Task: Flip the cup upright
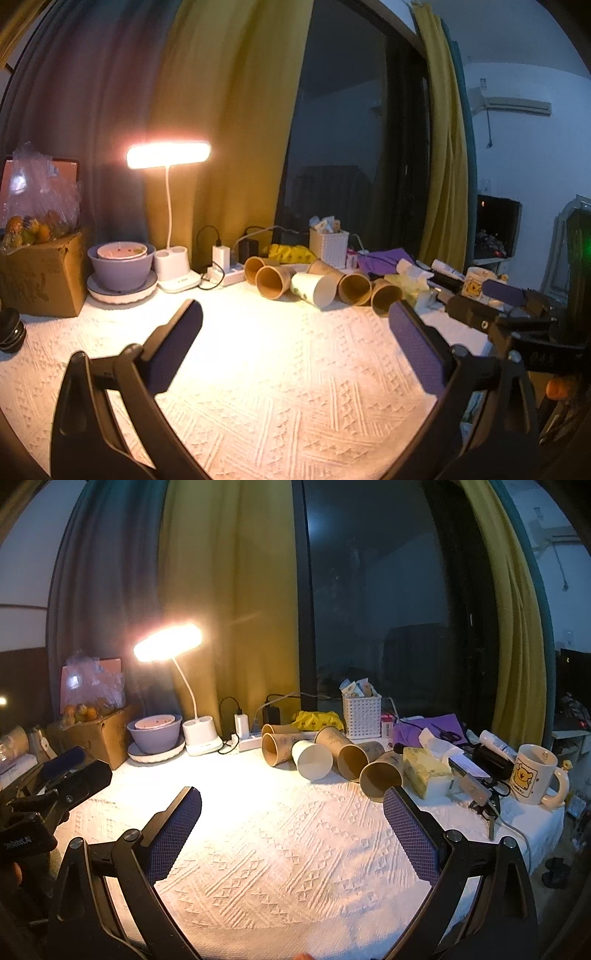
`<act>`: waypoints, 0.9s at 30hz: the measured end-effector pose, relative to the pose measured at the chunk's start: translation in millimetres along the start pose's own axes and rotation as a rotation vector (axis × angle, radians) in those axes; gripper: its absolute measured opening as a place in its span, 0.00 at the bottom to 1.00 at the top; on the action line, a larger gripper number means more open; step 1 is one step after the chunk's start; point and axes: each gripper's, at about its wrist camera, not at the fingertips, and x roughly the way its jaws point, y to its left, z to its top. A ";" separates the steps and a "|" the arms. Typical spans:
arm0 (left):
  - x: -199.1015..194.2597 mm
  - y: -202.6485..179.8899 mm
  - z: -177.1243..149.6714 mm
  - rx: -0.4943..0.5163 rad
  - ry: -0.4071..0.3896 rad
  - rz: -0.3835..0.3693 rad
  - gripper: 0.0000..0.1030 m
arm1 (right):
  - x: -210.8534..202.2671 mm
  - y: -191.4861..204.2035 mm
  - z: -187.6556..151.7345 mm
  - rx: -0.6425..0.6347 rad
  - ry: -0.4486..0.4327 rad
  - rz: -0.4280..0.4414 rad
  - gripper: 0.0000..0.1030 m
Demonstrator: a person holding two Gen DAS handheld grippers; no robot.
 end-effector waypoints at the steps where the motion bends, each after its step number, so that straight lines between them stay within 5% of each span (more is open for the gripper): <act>1: 4.4 0.3 -0.1 0.002 0.010 0.003 0.99 | 3.3 -0.9 0.2 -0.001 0.005 0.001 0.97; 18: 169.0 4.3 8.4 -0.102 0.370 -0.040 0.99 | 124.8 -67.9 13.0 -0.016 0.124 -0.024 0.97; 27: 247.3 -18.3 18.8 -0.107 0.467 -0.052 0.99 | 182.8 -106.7 19.7 -0.001 0.206 -0.060 0.97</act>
